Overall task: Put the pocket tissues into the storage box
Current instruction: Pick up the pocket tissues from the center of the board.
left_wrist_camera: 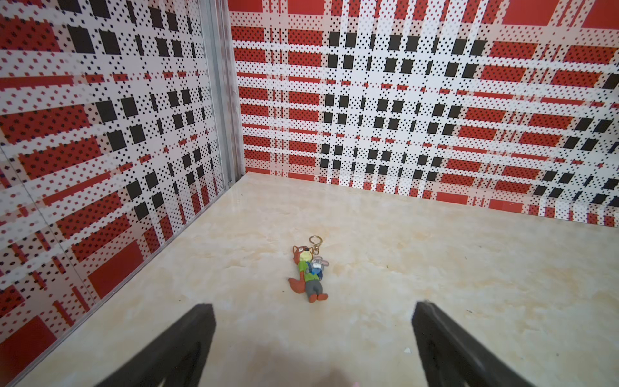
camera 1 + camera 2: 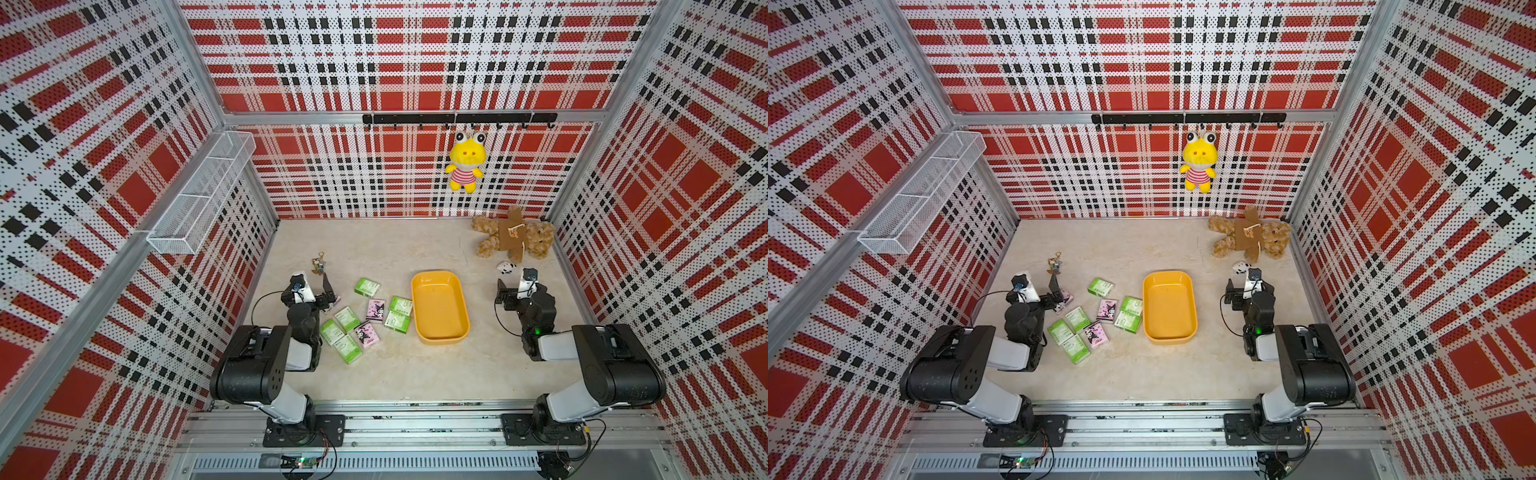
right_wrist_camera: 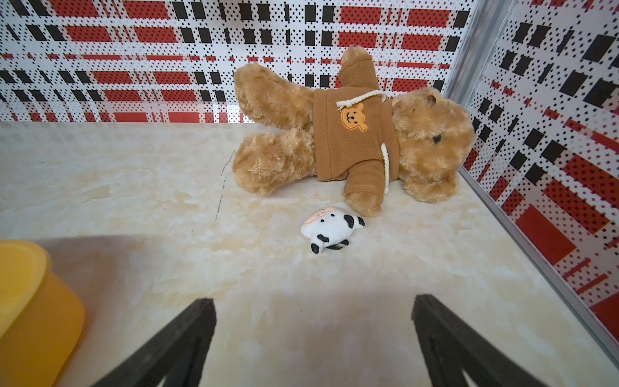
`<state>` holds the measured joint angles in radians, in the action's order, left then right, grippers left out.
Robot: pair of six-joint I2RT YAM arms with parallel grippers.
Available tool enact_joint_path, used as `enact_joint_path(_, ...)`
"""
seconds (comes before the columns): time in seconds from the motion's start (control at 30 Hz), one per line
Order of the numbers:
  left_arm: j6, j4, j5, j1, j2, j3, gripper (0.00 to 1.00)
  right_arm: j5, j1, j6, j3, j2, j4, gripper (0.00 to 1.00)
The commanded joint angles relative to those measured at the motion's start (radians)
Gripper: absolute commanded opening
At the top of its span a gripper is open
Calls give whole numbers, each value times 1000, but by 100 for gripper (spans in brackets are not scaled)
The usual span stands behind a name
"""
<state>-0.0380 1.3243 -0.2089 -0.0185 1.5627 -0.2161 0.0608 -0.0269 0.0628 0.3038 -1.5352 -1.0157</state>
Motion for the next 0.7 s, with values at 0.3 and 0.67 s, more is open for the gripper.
enact_joint_path(0.3, -45, -489, -128, -69, -210, -220, 99, 57, -125, 28, 468, 223, 681, 100)
enact_joint_path(0.67, -152, -1078, 89, -115, -413, -494, 97, 203, -570, -35, 1015, 53, 1363, 100)
